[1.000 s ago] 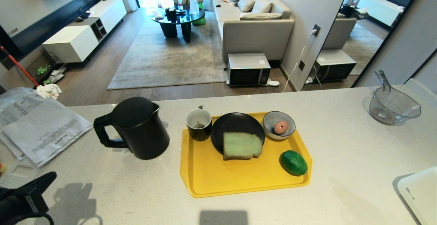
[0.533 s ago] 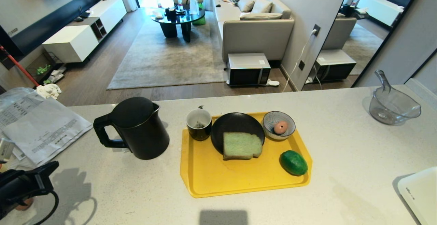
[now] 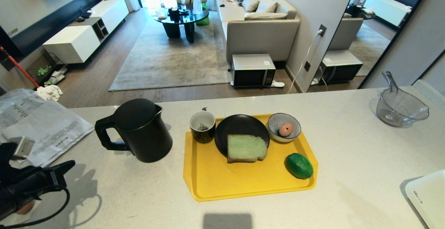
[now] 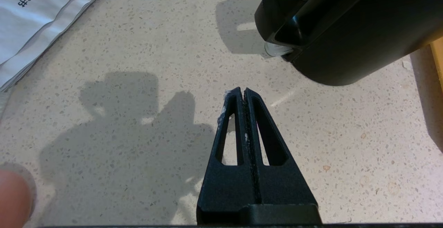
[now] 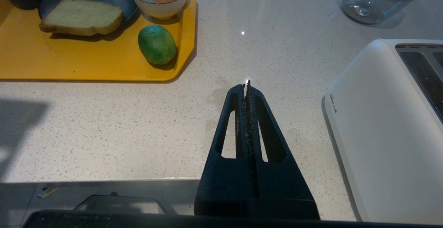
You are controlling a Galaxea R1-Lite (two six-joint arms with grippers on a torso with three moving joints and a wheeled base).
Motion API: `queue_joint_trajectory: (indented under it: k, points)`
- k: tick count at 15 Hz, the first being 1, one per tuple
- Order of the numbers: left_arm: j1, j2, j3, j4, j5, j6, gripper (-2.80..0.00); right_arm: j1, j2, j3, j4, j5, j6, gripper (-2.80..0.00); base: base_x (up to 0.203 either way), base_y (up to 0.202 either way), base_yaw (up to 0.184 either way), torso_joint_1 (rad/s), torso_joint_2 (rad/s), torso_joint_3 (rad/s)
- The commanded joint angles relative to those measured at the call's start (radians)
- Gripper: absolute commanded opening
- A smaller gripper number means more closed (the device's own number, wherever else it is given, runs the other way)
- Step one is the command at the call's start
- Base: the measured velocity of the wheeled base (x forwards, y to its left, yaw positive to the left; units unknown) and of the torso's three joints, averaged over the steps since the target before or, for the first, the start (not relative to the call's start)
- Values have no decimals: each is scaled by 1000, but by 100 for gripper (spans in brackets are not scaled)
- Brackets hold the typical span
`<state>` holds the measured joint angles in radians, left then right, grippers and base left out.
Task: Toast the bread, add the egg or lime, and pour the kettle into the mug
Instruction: Pick up the kettle
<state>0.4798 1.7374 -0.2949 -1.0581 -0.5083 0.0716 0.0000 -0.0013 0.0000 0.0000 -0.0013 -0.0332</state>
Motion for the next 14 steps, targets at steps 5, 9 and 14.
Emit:
queue_joint_trajectory:
  k: [5,9,14]
  points:
    - [-33,29,-16,-10,1,-1,-280,0,1,0,0,0,-1,-280,0,0,0,0,0,0]
    - [-51,43,-17,-50,-1,3,0,0,1,0,0,0,-1,-280,0,0,0,0,0,0]
    - [-71,86,-52,-62,-1,3,0,0,1,0,0,0,-1,-280,0,0,0,0,0,0]
